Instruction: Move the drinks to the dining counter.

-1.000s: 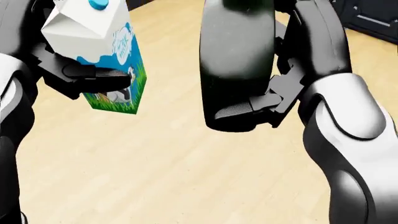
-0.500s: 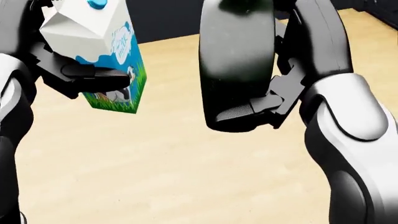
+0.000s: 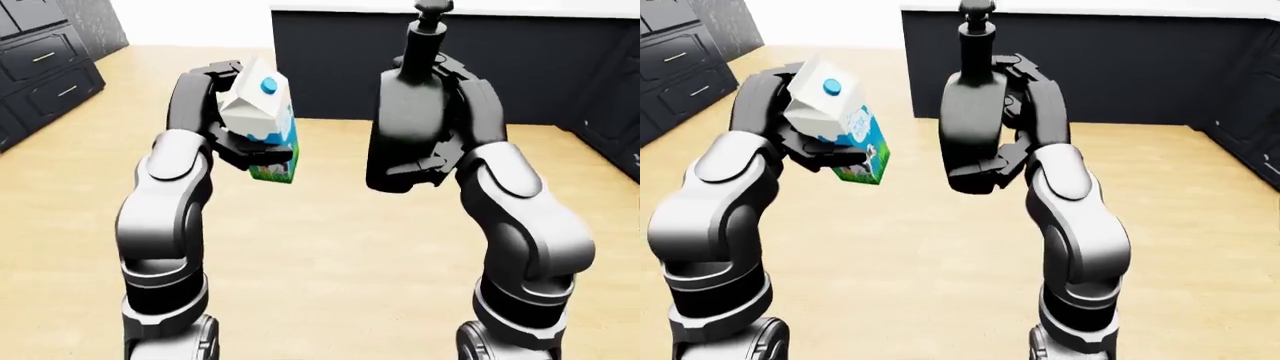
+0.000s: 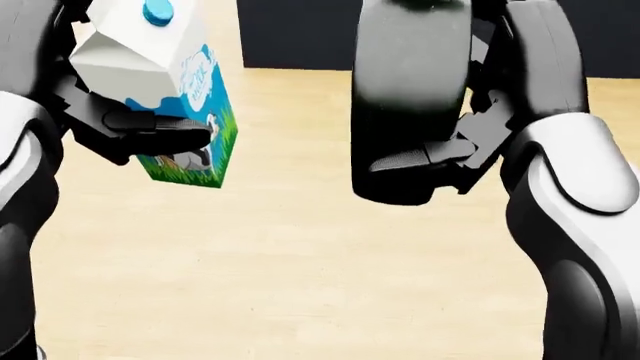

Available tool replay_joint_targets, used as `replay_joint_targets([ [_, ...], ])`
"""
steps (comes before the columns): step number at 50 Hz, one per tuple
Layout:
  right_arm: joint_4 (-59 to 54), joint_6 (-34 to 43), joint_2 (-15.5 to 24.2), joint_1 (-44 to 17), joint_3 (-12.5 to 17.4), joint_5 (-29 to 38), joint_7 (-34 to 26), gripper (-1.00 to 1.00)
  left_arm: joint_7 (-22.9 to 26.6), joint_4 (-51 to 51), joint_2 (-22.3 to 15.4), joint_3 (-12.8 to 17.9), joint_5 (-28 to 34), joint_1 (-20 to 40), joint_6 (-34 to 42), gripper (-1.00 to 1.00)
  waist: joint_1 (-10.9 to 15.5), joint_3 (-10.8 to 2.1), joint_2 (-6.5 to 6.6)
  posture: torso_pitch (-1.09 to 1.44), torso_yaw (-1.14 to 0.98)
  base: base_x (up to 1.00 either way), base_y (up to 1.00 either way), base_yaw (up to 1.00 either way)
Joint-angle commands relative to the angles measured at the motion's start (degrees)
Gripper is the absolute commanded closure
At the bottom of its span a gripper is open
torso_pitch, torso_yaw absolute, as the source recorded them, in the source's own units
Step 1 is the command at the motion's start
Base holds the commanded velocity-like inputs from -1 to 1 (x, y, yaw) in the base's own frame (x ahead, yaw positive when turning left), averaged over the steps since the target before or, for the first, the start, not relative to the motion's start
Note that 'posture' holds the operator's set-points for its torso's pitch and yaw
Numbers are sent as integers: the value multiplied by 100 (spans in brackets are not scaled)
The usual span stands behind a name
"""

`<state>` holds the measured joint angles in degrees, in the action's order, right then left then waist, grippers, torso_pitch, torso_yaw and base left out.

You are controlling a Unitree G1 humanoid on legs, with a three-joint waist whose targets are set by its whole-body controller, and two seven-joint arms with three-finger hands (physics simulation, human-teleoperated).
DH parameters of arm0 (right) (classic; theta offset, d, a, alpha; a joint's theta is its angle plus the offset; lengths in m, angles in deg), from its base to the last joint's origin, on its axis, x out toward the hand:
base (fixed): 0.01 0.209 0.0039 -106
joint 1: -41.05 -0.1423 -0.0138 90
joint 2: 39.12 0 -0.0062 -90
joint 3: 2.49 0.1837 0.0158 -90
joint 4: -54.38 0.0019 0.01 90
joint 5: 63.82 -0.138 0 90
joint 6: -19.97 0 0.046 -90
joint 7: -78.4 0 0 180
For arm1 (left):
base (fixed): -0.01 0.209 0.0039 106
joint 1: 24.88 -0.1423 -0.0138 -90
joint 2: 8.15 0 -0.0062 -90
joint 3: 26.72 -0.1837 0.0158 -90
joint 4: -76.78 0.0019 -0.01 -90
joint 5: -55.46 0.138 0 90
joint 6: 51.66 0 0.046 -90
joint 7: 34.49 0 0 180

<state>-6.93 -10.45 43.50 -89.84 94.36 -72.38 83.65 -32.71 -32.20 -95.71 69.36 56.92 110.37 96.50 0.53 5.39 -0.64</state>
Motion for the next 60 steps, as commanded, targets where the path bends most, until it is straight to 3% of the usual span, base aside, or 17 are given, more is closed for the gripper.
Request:
replay_joint_targets([
  [1, 321, -325, 44, -221, -21, -53, 75, 100, -29, -300, -82, 115, 11, 291, -295, 100, 24, -124, 89, 0, 0, 85, -34, 0],
  [6, 292, -237, 201, -361, 97, -171, 101, 100, 19, -310, -160, 145, 17, 417, -190, 100, -75, -110, 548, 0, 0, 94, -35, 0],
  [7, 286, -241, 213, -366, 82, -181, 112, 100, 17, -331, -157, 135, 22, 417, -176, 100, -60, 6, 419, 0, 0, 93, -38, 0],
  [13, 228, -164, 196, -408, 197, -341, 260, 100, 38, -313, -167, 134, 38, 457, -173, 100, 113, -452, 282, 0, 0, 92, -43, 0],
  [14, 249, -128, 194, -399, 203, -396, 304, 100, 39, -313, -162, 139, 37, 443, -183, 100, -81, -446, 487, 0, 0, 56, 0, -100],
  [17, 229, -190, 223, -360, 130, -461, 332, 100, 40, -314, -163, 149, 39, 424, -198, 100, -106, -537, -371, 0, 0, 34, 0, -100],
  [24, 215, -263, 260, -352, -26, -369, 229, 100, 44, -327, -220, 202, 2, 451, -167, 100, -217, -307, 108, 0, 0, 40, -27, -29],
  [26, 259, -242, 224, -310, -38, -370, 197, 100, 45, -342, -225, 197, -6, 429, -169, 100, -125, -276, 31, 0, 0, 69, 0, 0],
  [33, 245, -274, 198, -304, -105, -261, 117, 100, 42, -386, -226, 187, -22, 452, -113, 100, -90, -545, 433, 0, 0, 90, 0, 0],
  [35, 245, -243, 202, -359, -75, -236, 89, 100, 43, -413, -232, 195, -23, 439, -105, 100, -80, -165, 323, 0, 0, 92, 0, 0],
  [39, 286, -202, 206, -402, -110, -158, 39, 100, 55, -454, -265, 212, -36, 483, -40, 100, 16, -307, 420, 0, 0, 73, 0, 0],
  [43, 303, -197, 173, -429, -145, -60, -1, 100, 61, -481, -287, 227, -49, 485, -26, 100, -36, -246, 117, 0, 0, 0, 0, 0],
  [45, 336, -145, 172, -433, -170, -18, -34, 100, 59, -505, -301, 235, -53, 487, -1, 100, -150, -313, -589, 0, 0, 0, 0, 0],
  [46, 390, -134, 154, -397, -195, -4, -70, 100, 59, -517, -307, 238, -56, 490, 10, 100, -91, -402, -144, 0, 0, 45, 0, 0],
  [55, 423, -118, 80, -414, -181, 67, -183, 100, 47, -553, -334, 259, -91, 477, 29, 100, -296, -351, 140, 0, 0, 72, 0, 0],
  [59, 440, -167, 45, -315, -213, 96, -229, 100, 29, -539, -309, 234, -87, 469, 8, 100, -213, -522, 709, 0, 0, 75, 0, 0],
  [60, 438, -142, 47, -344, -193, 95, -238, 100, 31, -547, -312, 232, -90, 500, 40, 100, -187, -397, 485, 0, 0, 82, 0, 0],
])
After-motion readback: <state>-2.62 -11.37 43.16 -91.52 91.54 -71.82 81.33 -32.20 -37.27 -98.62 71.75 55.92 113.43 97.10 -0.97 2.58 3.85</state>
